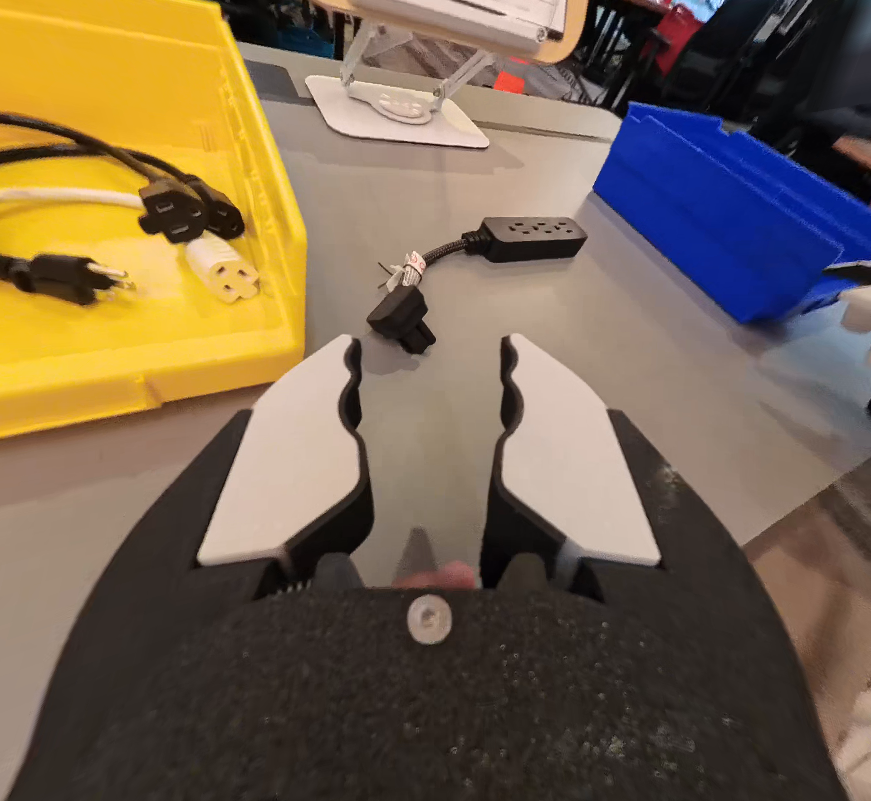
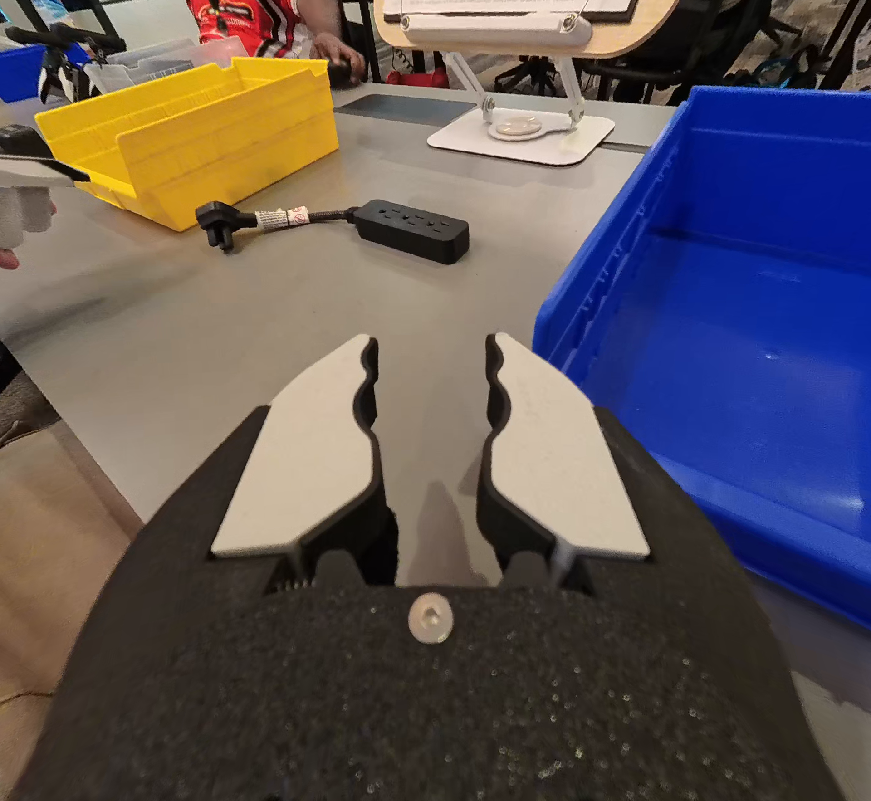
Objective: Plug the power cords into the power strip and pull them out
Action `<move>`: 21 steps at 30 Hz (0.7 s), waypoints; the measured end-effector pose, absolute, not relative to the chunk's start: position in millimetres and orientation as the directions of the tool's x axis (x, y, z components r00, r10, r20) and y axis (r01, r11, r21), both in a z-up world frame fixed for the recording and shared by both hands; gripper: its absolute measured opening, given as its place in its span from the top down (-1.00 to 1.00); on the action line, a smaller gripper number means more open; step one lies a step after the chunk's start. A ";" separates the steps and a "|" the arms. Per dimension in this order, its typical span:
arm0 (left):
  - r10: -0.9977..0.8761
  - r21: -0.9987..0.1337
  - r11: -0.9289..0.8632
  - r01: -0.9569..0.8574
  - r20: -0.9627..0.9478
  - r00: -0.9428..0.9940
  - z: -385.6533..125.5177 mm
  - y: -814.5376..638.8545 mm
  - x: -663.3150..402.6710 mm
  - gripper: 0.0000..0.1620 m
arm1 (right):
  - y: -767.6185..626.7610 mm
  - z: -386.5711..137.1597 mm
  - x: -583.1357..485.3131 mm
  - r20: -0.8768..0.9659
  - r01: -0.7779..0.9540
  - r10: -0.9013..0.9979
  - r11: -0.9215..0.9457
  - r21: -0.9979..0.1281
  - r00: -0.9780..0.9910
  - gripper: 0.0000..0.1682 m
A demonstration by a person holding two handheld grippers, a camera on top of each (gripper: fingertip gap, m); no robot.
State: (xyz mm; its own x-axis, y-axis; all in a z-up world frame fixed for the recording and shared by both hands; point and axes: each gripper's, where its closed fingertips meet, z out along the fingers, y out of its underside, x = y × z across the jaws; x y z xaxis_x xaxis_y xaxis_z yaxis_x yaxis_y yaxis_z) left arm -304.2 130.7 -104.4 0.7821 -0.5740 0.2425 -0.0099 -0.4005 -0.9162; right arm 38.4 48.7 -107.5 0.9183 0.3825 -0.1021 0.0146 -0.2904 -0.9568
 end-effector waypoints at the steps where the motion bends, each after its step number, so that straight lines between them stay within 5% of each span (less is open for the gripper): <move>1: -0.569 -0.905 -0.426 0.015 0.281 0.773 -106.3 130.9 -305.2 0.27 | 49.0 -107.6 38.6 -0.104 0.013 0.381 -0.292 -0.956 0.919 0.49; 7: -0.611 -0.864 -0.502 0.029 0.379 0.695 -112.9 121.6 -295.0 0.00 | 53.1 -114.6 37.6 -0.131 0.000 0.381 -0.325 -0.946 0.915 0.52; 10: -0.614 -0.864 -0.503 0.002 0.359 0.703 -115.2 119.5 -295.1 0.17 | 54.5 -112.5 36.7 -0.168 -0.034 0.390 -0.326 -0.945 0.906 0.52; 21: -0.594 -0.873 -0.486 -0.039 0.297 0.748 -118.4 122.9 -305.5 0.34 | 51.5 -119.1 32.9 -0.191 -0.036 0.405 -0.362 -0.932 0.894 0.52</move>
